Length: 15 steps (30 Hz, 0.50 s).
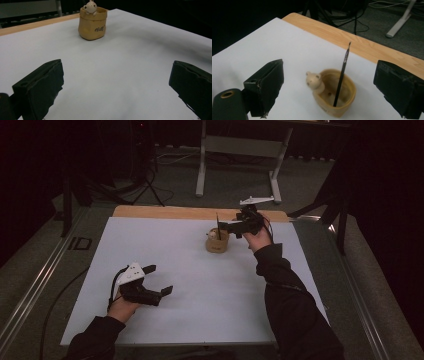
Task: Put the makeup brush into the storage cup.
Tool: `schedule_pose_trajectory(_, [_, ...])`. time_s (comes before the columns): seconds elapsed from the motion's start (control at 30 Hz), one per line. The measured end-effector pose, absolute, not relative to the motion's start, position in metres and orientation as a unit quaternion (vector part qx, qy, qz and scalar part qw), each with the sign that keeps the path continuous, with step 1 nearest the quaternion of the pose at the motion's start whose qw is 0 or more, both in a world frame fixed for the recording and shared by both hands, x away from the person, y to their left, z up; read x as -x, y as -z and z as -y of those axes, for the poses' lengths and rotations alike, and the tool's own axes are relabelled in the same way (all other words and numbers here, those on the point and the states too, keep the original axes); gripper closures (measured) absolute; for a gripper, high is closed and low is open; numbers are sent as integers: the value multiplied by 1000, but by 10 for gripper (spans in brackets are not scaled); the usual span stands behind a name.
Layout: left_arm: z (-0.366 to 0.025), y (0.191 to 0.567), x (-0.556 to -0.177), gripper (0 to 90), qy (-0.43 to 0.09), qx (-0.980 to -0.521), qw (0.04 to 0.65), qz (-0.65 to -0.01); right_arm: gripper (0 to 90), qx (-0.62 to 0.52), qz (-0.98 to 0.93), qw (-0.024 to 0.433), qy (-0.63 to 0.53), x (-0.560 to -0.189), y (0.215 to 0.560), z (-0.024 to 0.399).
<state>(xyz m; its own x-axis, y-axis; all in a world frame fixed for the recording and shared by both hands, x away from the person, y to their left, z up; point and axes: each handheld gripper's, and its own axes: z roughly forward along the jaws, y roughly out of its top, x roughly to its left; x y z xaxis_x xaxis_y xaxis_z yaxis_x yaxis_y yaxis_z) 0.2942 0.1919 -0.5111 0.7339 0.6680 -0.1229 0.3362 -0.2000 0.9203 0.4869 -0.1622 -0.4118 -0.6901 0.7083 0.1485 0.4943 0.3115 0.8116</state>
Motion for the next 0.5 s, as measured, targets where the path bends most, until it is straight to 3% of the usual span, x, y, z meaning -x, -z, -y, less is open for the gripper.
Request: schedule_pose_trajectory(0.5, [-194,505,-293,3,-148,-749,552,-334,94,-346,-806,98,-470,-439,420,174])
